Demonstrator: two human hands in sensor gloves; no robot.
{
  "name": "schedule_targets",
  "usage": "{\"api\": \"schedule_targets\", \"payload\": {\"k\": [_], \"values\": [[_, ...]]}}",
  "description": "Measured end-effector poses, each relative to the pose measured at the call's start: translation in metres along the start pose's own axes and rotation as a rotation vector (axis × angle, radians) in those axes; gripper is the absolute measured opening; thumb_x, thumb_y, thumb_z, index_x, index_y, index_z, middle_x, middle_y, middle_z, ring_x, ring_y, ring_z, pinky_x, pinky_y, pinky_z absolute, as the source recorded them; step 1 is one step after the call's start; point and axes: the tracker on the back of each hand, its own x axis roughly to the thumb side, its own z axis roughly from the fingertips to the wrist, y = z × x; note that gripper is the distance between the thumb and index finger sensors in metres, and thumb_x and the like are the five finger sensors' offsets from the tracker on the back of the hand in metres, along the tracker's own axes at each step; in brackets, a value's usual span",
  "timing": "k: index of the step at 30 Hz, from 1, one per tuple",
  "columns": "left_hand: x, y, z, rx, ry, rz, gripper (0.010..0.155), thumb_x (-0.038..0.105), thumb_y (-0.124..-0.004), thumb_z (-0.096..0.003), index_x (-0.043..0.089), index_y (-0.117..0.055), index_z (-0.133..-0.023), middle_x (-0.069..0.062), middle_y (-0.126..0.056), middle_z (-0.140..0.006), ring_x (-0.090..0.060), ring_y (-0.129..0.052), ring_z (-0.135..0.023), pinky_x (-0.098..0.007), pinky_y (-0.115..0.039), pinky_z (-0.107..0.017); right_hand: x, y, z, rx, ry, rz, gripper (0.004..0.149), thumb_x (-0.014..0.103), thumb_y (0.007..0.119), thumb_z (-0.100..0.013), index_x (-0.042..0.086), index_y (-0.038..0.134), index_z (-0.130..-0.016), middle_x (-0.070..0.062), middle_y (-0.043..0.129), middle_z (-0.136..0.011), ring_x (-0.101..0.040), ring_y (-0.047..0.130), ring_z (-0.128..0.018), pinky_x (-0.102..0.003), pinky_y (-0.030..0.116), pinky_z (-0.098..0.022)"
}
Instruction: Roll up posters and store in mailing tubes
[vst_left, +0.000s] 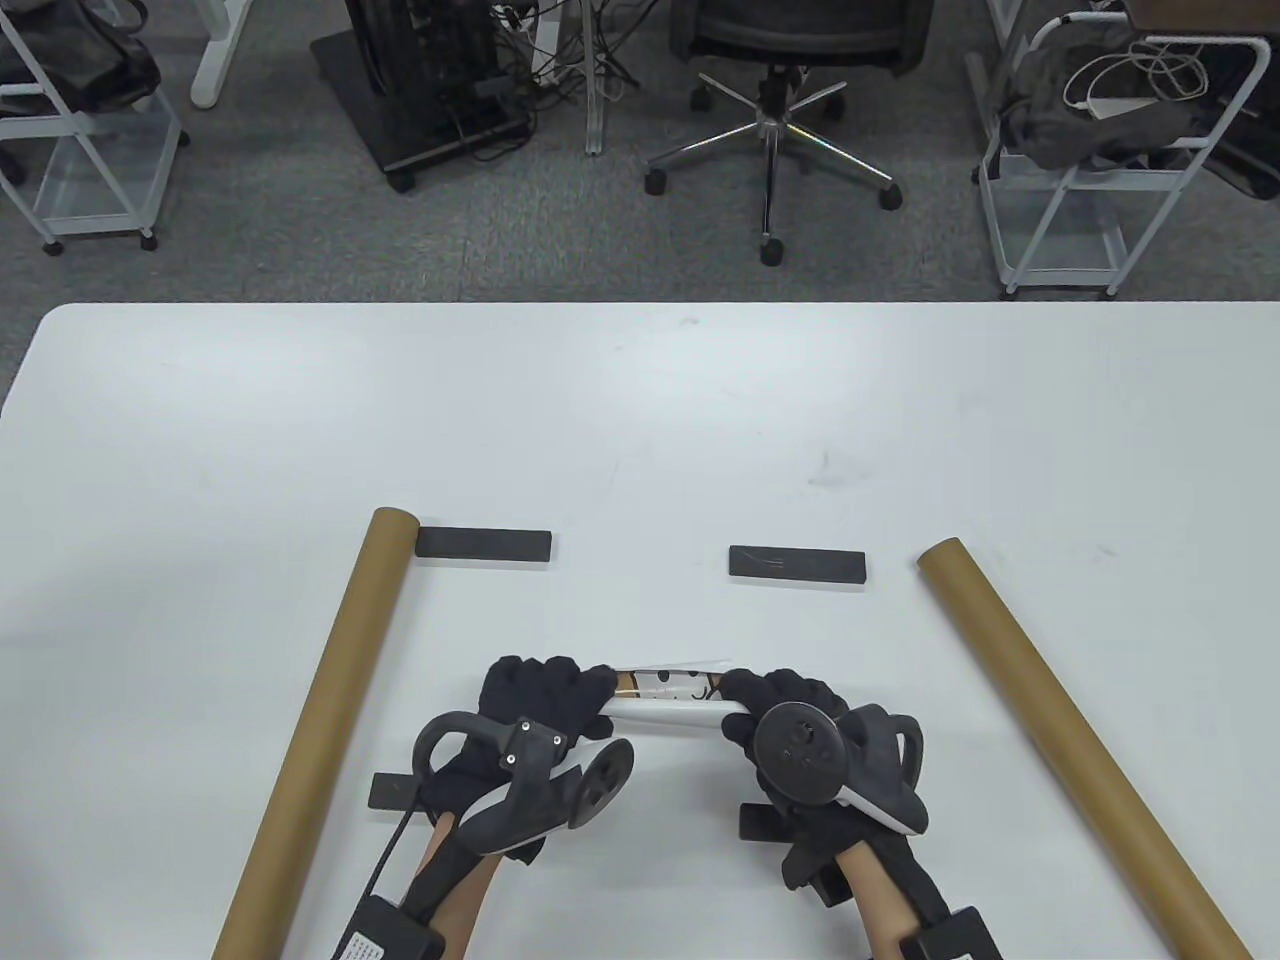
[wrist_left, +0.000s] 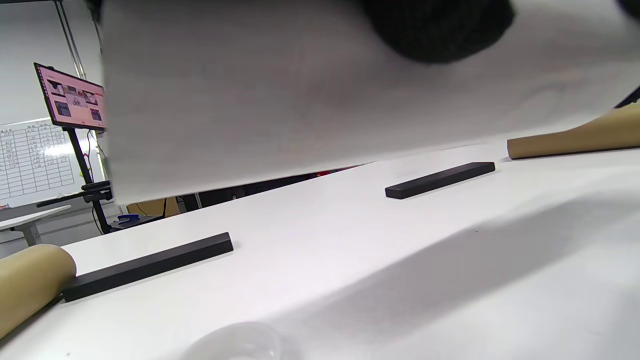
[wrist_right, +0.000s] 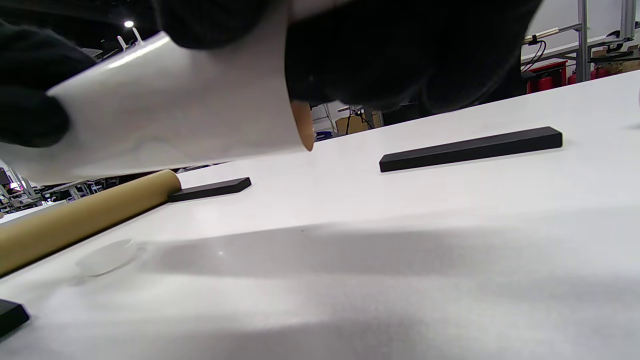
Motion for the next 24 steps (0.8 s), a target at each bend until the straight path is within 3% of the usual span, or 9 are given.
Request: {"api": "schedule_targets", "payload": {"k": [8, 13, 16, 20, 24], "values": [[0.0005, 0.0015, 0.0008, 0.01, 0.018, -0.071, 0.057, 0.048, -0.074, -0.0425, 0.036, -0.07, -0.098, 0.012, -0.087, -0.084, -0.014, -0.097, -0.072, -0.049, -0.077, -0.074, 0.0045, 0.0001, 0.0011, 0.048, -0.03, -0.008, 0.057, 0.035, 0.055, -0.054, 0.009, 0.057, -0.104, -0.015, 0.075, -0.086, -0.038, 0.083, -0.064, -0.07, 0.063, -0.065], [0.0022, 0.0011, 0.0011, 0.011, 0.024, -0.075, 0.064, 0.047, -0.073, -0.0436, 0.032, -0.062, -0.105, 0.01, -0.086, -0.086, -0.016, -0.095, -0.074, -0.051, -0.076, -0.075, 0.0082, 0.0008, 0.0015, 0.04, -0.032, 0.03, 0.062, 0.037, 0.063, -0.052, 0.007, 0.053, -0.106, -0.015, 0.072, -0.088, -0.036, 0.082, -0.064, -0.069, 0.064, -0.065], [0.0037, 0.0009, 0.0013, 0.001, 0.016, -0.082, 0.069, 0.048, -0.073, -0.0435, 0.031, -0.054, -0.108, 0.011, -0.087, -0.085, -0.015, -0.096, -0.072, -0.051, -0.077, -0.074, 0.0089, 0.0009, 0.0012, 0.005, -0.018, 0.055, 0.053, 0.033, 0.066, -0.05, 0.014, 0.063, -0.099, -0.013, 0.076, -0.087, -0.034, 0.085, -0.063, -0.066, 0.067, -0.065], [0.0036, 0.0007, 0.0006, -0.011, 0.005, -0.073, 0.05, 0.047, -0.073, -0.0431, 0.033, -0.069, -0.091, 0.013, -0.091, -0.081, -0.013, -0.1, -0.07, -0.049, -0.079, -0.073, 0.0084, 0.0004, 0.0013, -0.008, -0.01, 0.066, 0.049, 0.034, 0.068, -0.047, 0.018, 0.073, -0.093, -0.014, 0.075, -0.089, -0.035, 0.085, -0.065, -0.067, 0.066, -0.065], [0.0047, -0.0006, 0.0008, -0.021, -0.006, -0.071, 0.049, 0.046, -0.071, -0.0433, 0.033, -0.074, -0.09, 0.012, -0.093, -0.086, -0.016, -0.101, -0.078, -0.049, -0.079, -0.074, 0.0077, 0.0008, 0.001, 0.001, -0.001, 0.077, 0.056, 0.035, 0.066, -0.047, 0.017, 0.068, -0.1, -0.015, 0.074, -0.088, -0.037, 0.084, -0.066, -0.068, 0.065, -0.065]]}}
